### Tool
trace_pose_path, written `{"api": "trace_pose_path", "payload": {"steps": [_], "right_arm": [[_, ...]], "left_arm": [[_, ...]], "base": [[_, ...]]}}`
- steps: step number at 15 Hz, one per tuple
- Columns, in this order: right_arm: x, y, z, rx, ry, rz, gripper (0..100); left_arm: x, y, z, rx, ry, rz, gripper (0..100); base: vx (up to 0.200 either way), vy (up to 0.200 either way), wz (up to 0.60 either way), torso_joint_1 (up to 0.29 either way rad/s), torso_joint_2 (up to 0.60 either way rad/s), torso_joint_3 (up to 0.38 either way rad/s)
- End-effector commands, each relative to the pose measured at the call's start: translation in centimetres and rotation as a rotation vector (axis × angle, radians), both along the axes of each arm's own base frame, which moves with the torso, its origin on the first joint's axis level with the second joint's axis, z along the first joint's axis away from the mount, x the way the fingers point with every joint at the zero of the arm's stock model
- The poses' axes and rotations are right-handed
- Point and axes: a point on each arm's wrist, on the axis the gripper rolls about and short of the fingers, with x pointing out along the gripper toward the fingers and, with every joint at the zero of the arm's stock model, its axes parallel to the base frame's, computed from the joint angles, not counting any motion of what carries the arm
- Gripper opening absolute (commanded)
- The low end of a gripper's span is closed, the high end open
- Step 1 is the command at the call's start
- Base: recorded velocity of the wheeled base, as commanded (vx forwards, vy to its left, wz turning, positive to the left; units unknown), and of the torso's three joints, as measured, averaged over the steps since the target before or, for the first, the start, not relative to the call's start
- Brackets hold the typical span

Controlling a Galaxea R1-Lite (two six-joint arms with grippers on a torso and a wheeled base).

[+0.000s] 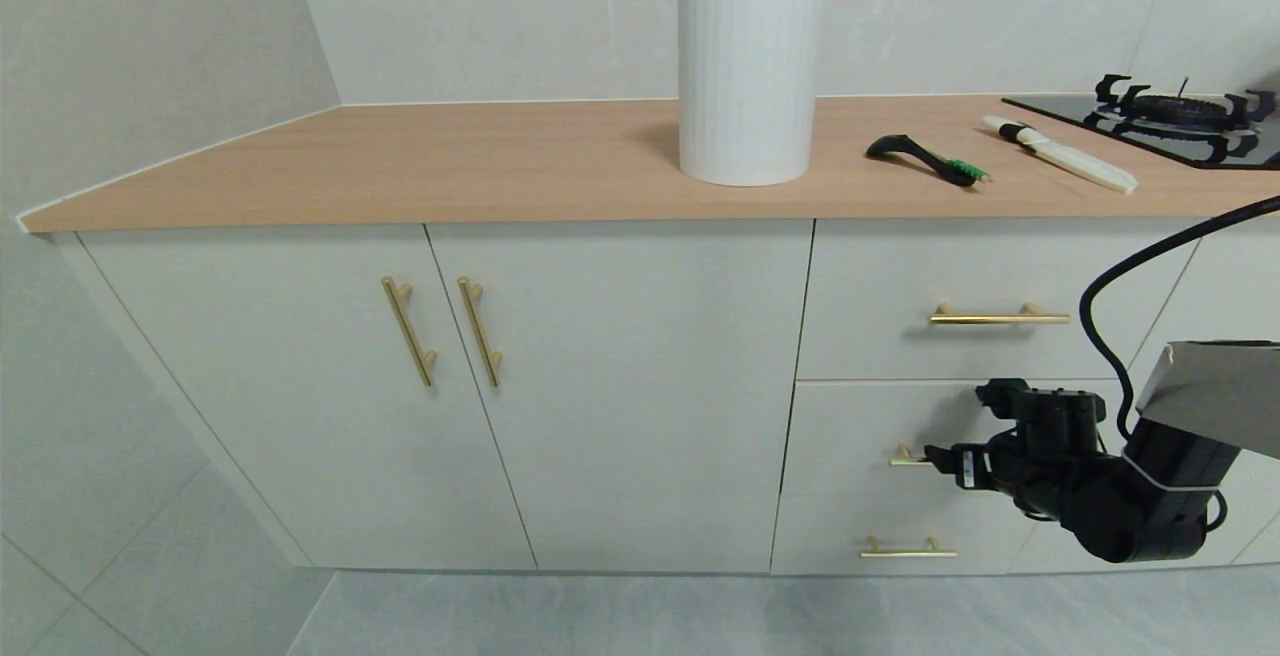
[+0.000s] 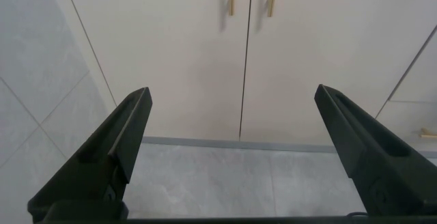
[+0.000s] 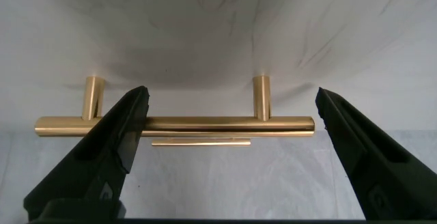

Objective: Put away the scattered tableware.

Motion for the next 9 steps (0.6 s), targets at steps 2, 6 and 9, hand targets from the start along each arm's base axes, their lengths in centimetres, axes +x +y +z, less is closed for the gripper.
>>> {"api": "trace_pose_path", "payload": {"steps": [2, 6, 9], "right_arm": [[0.00, 0.02, -0.30, 0.001, -0.003, 0.003, 100], [-0.31, 0.02, -0.45, 0.000, 0.010, 0.003, 100], [-0.97, 0.02, -0.34, 0.000, 0.019, 0.005, 100]], "left_arm": [[0.00, 0.00, 0.05, -0.001, -0.001, 0.000, 100], [0.01, 0.00, 0.01, -0.001, 0.001, 0.000, 100], [0.01, 0.00, 0.01, 0.000, 0.001, 0.000, 100]], "base": [[0.000, 0.000, 0.00, 0.000, 0.00, 0.000], [0.000, 0.000, 0.00, 0.000, 0.00, 0.000], [0.000, 0.000, 0.00, 0.000, 0.00, 0.000]]}}
